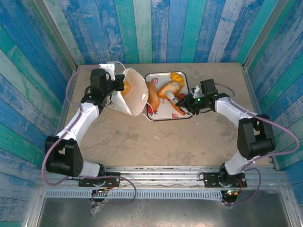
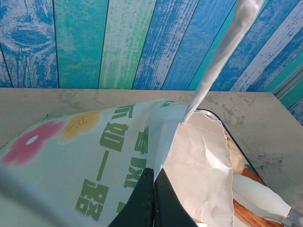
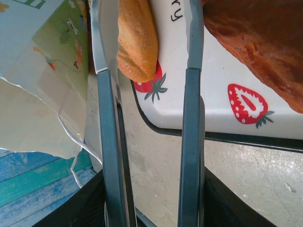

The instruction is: Take the fake bread out of the paper bag

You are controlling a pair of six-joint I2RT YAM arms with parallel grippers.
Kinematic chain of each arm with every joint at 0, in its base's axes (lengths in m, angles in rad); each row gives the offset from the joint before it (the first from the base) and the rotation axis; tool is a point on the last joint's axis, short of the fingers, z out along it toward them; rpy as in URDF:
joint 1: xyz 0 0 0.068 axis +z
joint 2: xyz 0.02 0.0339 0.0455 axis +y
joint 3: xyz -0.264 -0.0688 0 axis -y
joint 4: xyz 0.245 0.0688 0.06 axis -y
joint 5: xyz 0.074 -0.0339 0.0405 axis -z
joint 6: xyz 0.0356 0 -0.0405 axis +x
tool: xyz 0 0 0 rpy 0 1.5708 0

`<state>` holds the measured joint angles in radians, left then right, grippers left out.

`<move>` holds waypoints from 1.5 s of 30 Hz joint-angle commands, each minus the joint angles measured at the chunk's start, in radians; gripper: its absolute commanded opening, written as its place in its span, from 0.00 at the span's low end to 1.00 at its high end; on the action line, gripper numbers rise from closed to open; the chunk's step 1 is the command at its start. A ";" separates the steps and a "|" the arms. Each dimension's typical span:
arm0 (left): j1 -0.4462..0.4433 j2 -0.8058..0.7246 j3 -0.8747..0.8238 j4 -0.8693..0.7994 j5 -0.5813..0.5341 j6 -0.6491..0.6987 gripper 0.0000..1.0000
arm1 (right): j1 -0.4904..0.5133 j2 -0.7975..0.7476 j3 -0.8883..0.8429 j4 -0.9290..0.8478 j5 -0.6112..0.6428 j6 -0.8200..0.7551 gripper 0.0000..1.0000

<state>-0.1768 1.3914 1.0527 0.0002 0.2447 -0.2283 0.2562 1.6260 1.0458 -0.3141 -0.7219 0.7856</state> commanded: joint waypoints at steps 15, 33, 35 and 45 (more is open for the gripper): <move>-0.002 -0.093 -0.011 -0.032 0.013 0.156 0.00 | 0.124 -0.255 0.080 -0.291 0.075 -0.138 0.44; -0.001 -0.130 -0.015 -0.096 0.014 0.259 0.00 | 0.549 -0.005 0.532 -0.458 0.367 -0.229 0.43; -0.001 -0.130 -0.029 -0.080 0.027 0.260 0.00 | 0.561 0.056 0.572 -0.459 0.380 -0.228 0.43; -0.001 -0.166 -0.091 0.006 0.084 0.196 0.00 | 0.571 0.332 0.746 -0.411 0.437 -0.176 0.46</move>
<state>-0.1768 1.2850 0.9833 -0.0517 0.2913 -0.0013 0.8215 1.9144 1.7290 -0.7536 -0.3088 0.5900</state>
